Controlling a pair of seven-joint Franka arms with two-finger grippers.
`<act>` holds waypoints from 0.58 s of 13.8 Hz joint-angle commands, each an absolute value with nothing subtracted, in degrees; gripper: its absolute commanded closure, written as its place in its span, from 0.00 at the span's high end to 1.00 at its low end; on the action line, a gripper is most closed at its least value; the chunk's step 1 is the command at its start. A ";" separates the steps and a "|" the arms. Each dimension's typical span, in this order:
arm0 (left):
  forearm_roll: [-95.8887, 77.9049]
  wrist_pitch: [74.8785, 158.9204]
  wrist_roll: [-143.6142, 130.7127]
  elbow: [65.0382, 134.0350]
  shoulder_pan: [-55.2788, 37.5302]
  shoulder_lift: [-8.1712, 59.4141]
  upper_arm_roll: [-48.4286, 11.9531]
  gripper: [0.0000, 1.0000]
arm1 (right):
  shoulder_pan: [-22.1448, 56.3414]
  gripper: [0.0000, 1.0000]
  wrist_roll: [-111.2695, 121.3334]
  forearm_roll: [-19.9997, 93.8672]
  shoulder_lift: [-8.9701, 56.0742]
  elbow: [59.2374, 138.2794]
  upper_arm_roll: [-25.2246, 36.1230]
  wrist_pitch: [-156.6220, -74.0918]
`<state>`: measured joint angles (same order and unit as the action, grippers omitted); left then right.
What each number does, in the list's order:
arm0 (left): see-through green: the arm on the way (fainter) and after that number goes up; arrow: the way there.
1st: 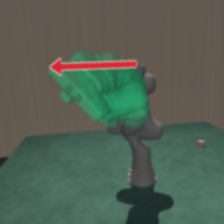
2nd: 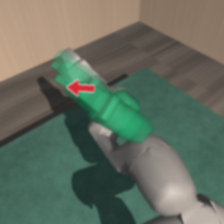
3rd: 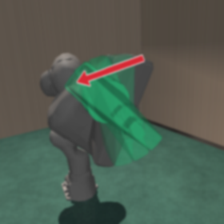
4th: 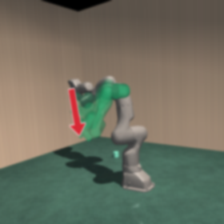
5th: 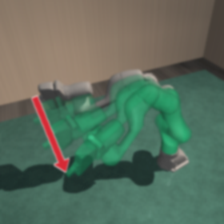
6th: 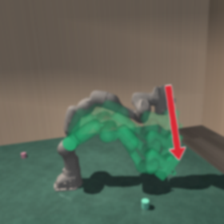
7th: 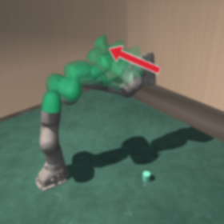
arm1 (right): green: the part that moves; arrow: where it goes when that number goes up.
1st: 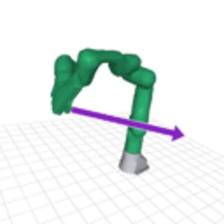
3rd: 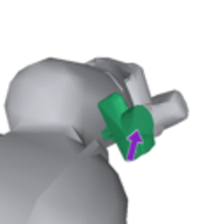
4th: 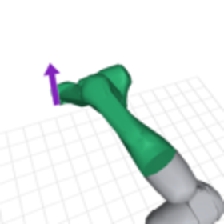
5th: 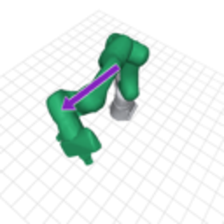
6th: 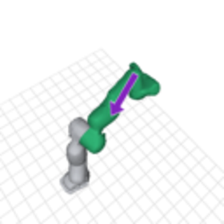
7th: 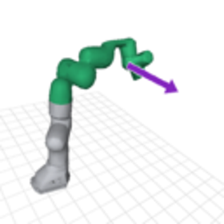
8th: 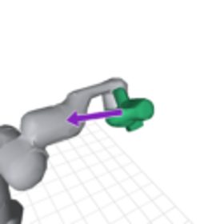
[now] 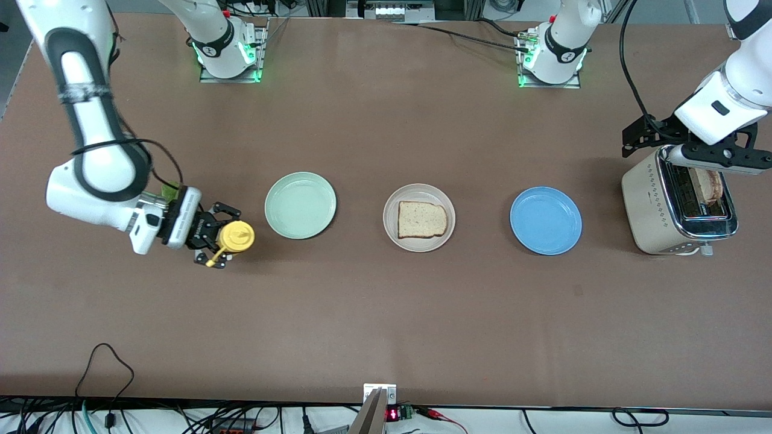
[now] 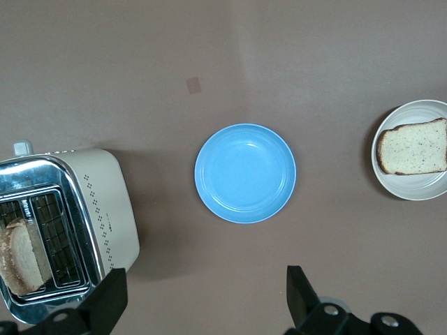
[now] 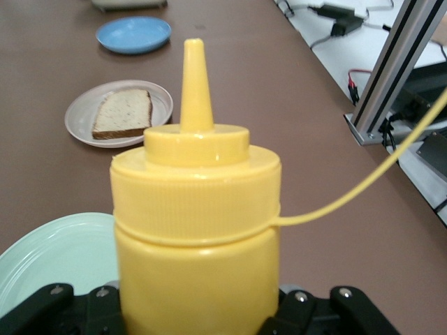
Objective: Make sandwich in beige plate with both arms
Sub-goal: 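Carry the bottle with the right gripper over the toast and tilt it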
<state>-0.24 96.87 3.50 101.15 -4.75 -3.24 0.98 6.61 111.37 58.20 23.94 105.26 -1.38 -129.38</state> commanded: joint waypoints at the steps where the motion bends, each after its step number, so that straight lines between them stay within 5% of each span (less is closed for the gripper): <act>1: 0.79 95.89 3.16 100.46 -4.92 -3.34 0.88 1.00 | 11.93 0.28 99.01 49.70 22.68 104.07 -0.79 -134.28; 8: 0.79 95.89 3.16 100.46 -4.92 -3.34 0.79 1.00 | 23.45 0.28 60.79 12.81 22.94 99.76 -0.79 -140.01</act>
<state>-0.24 96.80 3.50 101.14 -4.76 -3.24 0.96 20.63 70.05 21.44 23.13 101.73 -1.45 -139.90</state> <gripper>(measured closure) 0.000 0.586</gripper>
